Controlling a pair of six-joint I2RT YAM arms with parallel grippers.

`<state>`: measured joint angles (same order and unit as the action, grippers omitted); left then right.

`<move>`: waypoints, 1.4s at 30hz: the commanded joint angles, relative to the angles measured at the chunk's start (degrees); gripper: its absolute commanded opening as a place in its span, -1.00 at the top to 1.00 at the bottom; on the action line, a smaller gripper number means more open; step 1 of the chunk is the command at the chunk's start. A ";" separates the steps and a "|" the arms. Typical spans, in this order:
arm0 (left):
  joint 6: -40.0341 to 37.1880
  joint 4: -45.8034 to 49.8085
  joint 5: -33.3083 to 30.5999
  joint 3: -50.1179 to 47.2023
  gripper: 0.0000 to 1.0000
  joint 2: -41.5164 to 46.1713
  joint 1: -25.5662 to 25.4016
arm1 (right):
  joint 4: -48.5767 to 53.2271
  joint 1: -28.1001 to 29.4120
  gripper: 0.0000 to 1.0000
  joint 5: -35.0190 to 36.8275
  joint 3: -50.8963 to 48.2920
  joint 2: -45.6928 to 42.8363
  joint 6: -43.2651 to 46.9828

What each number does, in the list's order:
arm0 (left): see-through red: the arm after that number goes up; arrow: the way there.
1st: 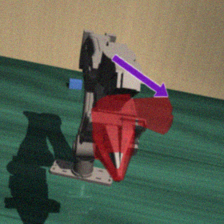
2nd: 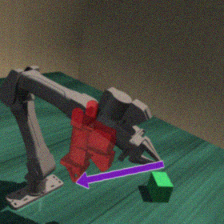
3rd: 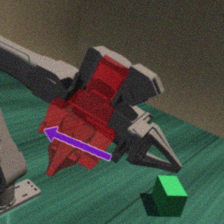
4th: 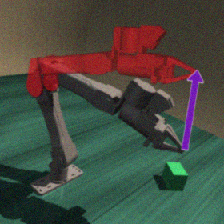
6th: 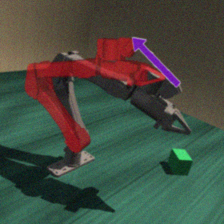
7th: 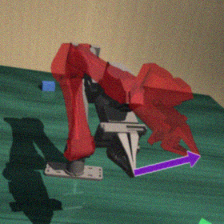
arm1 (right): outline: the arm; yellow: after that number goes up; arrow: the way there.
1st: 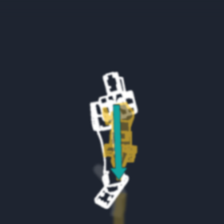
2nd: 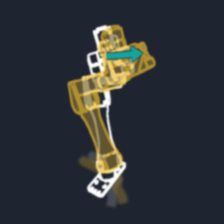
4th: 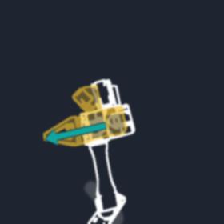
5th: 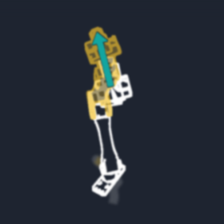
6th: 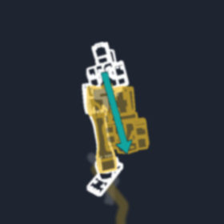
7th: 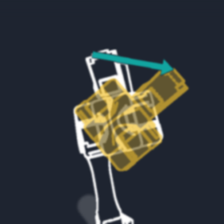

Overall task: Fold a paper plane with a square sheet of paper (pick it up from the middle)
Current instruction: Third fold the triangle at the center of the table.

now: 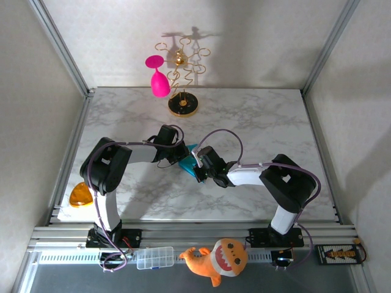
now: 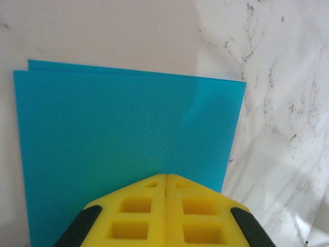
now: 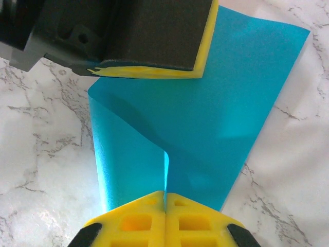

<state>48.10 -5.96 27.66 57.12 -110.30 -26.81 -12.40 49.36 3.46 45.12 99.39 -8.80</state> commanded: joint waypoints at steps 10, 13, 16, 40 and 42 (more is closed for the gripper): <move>-1.06 4.07 -0.65 -0.21 1.00 -2.81 -0.87 | 1.49 -0.37 0.98 2.57 2.07 1.72 -0.61; -1.17 4.20 -0.59 -0.17 1.00 -2.87 -0.88 | 1.75 -0.31 0.98 3.01 2.33 1.99 -0.61; -1.18 4.20 -0.57 -0.26 1.00 -2.86 -0.88 | 1.84 -0.32 0.98 3.11 2.51 2.13 -0.61; -1.07 4.16 -0.59 -0.26 1.00 -2.68 -0.97 | 3.70 -0.34 0.96 2.55 3.66 3.72 -0.50; -1.08 4.19 -0.59 -0.17 1.00 -2.72 -0.92 | 3.80 -0.31 0.96 2.52 3.61 3.81 -0.56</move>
<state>47.94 -5.96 27.83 57.34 -110.45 -26.83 -10.20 49.36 4.95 47.72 102.13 -8.78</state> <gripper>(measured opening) 0.045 0.056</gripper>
